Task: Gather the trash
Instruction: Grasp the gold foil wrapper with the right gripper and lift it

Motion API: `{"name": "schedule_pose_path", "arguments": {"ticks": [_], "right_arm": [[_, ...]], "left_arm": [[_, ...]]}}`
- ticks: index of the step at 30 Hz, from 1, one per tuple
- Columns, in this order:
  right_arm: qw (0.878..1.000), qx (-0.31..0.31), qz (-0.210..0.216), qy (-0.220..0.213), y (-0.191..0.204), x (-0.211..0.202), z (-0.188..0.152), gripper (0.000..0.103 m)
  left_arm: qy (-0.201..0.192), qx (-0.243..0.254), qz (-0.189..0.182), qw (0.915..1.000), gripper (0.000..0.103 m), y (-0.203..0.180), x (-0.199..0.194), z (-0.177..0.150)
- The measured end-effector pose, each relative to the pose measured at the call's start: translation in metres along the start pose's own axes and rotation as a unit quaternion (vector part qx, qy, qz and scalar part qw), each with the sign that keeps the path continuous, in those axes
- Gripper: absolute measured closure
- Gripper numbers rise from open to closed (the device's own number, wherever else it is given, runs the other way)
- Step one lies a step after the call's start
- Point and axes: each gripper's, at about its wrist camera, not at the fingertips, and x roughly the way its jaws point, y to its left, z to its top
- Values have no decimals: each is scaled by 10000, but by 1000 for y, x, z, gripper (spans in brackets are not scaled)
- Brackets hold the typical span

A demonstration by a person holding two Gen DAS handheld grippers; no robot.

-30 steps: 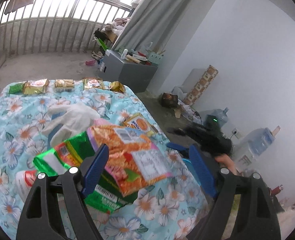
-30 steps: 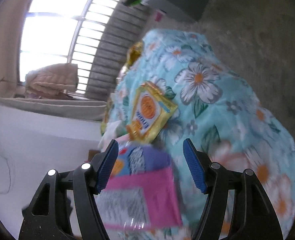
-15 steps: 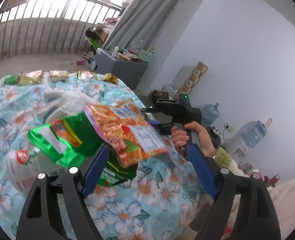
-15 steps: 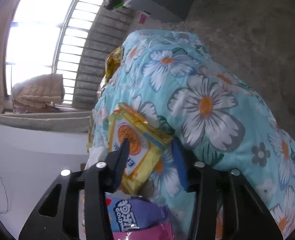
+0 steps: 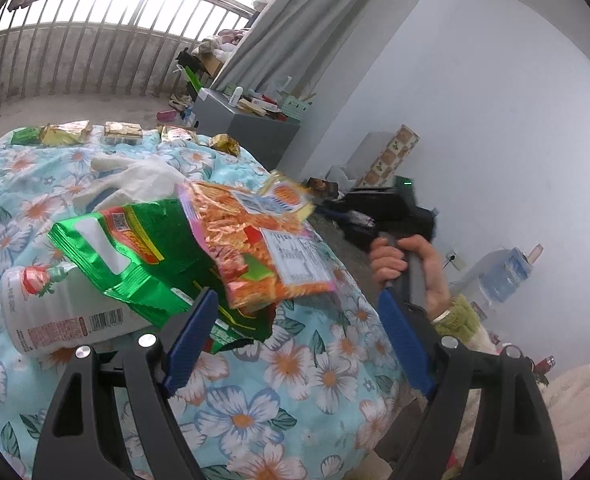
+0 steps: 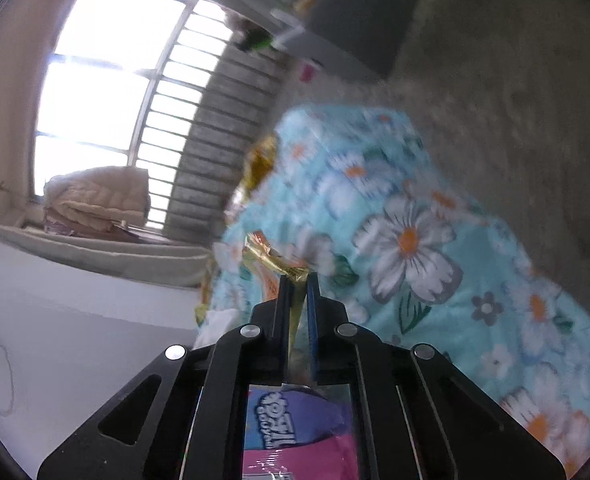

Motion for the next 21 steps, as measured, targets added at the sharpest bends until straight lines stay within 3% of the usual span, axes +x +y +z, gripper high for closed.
{"name": "schedule_pose_path", "arguments": {"ticks": [10, 21], "right_arm": [[9925, -986, -222, -691, 39, -56, -15, 98], [9809, -1571, -493, -1036, 55, -65, -29, 98]], "left_arm": [[-122, -122, 66, 9998, 23, -1, 1, 15], [-146, -250, 242, 9993, 23, 0, 3, 35]]}}
